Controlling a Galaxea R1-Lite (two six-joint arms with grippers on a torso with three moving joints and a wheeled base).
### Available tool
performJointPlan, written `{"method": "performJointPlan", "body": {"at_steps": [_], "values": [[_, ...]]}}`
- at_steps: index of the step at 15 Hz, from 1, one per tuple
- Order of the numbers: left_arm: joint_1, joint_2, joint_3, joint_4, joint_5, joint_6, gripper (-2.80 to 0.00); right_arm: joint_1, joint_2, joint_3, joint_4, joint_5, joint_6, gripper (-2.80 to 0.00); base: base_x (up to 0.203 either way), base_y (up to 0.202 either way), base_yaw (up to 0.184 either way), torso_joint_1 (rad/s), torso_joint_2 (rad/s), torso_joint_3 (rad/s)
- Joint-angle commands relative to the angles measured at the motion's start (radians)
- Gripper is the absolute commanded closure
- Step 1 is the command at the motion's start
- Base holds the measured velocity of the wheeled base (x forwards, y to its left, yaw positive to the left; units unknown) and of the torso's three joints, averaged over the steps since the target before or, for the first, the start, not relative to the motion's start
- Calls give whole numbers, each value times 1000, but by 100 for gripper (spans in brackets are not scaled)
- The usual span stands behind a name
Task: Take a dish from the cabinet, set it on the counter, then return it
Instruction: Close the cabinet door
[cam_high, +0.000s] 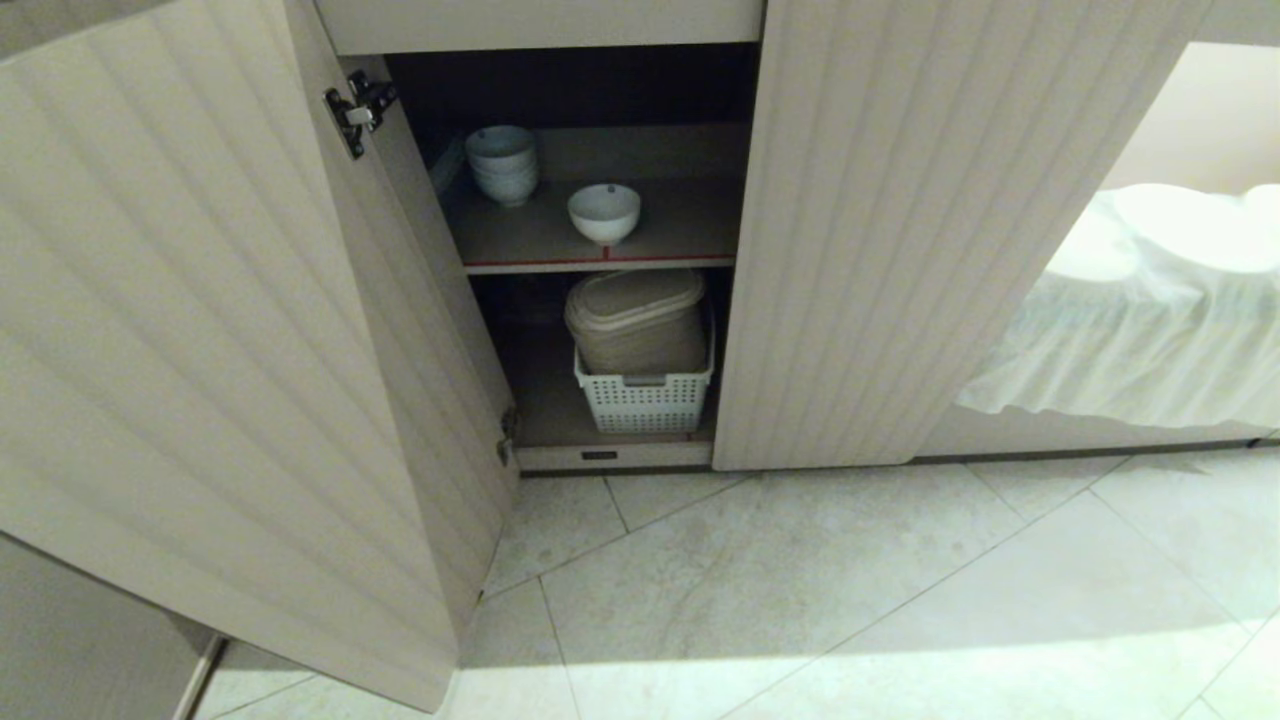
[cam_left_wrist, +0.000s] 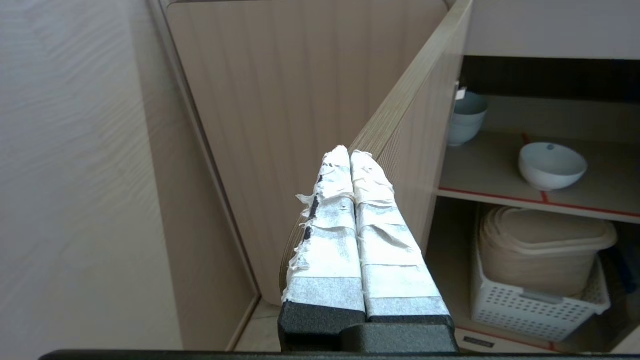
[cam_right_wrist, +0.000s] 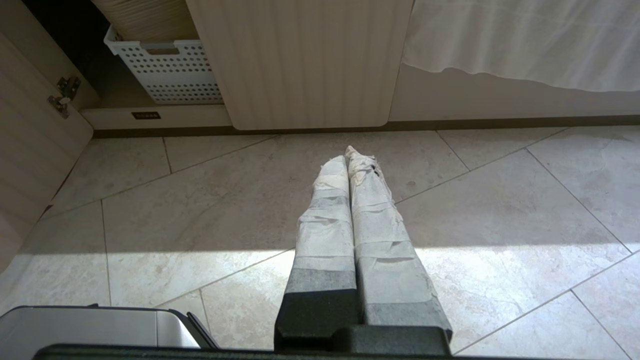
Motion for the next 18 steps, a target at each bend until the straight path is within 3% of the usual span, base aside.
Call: {"method": "performJointPlan", "body": {"at_steps": [1,2,6,13,16,18], "values": [[23,-26,7,111,-32,2,0,0,0,0,0,0,0,0,0,0,0,0,0,0],[23,-46,1,111,-81,8,0,1,0,0,0,0,0,0,0,0,0,0,0,0],[26,-175,-14,93,-444,160,0,0,0,0,-1,0,0,0,0,0,0,0,0,0],[64,-323,0,23,-958,173,0,1,0,0,0,0,0,0,0,0,0,4,0,-2],[117,-398,53,9,-1099,172,0,0,0,0,0,0,0,0,0,0,0,0,0,0],[156,-438,104,11,-1118,164,0,0,0,0,0,0,0,0,0,0,0,0,0,0]]}}
